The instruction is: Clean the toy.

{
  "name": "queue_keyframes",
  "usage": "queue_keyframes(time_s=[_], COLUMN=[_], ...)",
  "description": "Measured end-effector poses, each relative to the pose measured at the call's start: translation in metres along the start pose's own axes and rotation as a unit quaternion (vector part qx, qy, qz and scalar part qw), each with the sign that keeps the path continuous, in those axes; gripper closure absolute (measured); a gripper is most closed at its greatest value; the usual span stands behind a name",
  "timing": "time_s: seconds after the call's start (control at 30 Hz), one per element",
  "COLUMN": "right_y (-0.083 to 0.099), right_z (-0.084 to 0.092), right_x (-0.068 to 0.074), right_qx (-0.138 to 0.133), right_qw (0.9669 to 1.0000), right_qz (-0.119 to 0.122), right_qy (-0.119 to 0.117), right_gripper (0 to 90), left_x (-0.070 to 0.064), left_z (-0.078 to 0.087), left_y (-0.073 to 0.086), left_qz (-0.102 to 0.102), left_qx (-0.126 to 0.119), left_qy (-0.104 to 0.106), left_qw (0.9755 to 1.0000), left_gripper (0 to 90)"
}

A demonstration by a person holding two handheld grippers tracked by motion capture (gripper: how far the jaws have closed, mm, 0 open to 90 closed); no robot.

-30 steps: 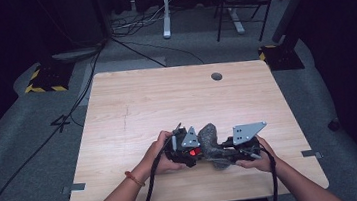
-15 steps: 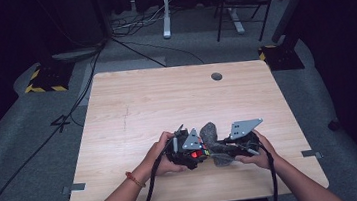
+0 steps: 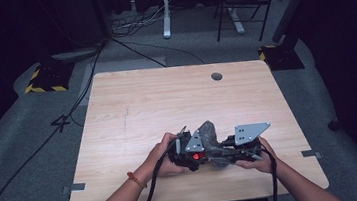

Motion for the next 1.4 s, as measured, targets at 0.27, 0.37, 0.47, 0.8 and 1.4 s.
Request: queue_keyframes(time_s=[0.27, 0.37, 0.47, 0.8, 1.4], right_y=[0.019, 0.022, 0.018, -0.004, 0.016], right_z=[-0.007, -0.008, -0.007, 0.007, -0.004], right_x=[-0.023, -0.024, -0.020, 0.004, -0.021], right_qx=[0.059, 0.070, 0.057, -0.019, 0.051], right_qw=[0.9970, 0.9966, 0.9979, 0.9994, 0.9979], right_qz=[-0.033, -0.035, -0.025, 0.014, -0.021], right_qy=[0.038, 0.025, 0.017, -0.026, 0.035], right_gripper=[77.8, 77.7, 77.7, 77.7, 77.7], left_x=[-0.001, 0.002, 0.003, 0.001, -0.001], left_z=[0.013, 0.019, 0.021, 0.007, 0.026], left_y=[-0.005, -0.005, -0.004, -0.003, -0.009], left_qz=[-0.005, -0.004, -0.001, -0.005, -0.003], left_qx=[-0.025, -0.033, -0.035, -0.009, -0.060], left_qy=[-0.006, -0.010, -0.015, -0.012, -0.006], left_qw=[0.9996, 0.9994, 0.9993, 0.9999, 0.9982], left_gripper=[33.8, 33.8, 33.8, 33.8, 33.8])
Point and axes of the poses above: each handheld gripper's, and its own axes: z roughly backward along the jaws, y roughly out of its underside, x roughly to its left, the point moved 2 cm from there along -z, roughly forward along the jaws, and after that the axes turned 3 degrees about -z, right-handed, at the moved point
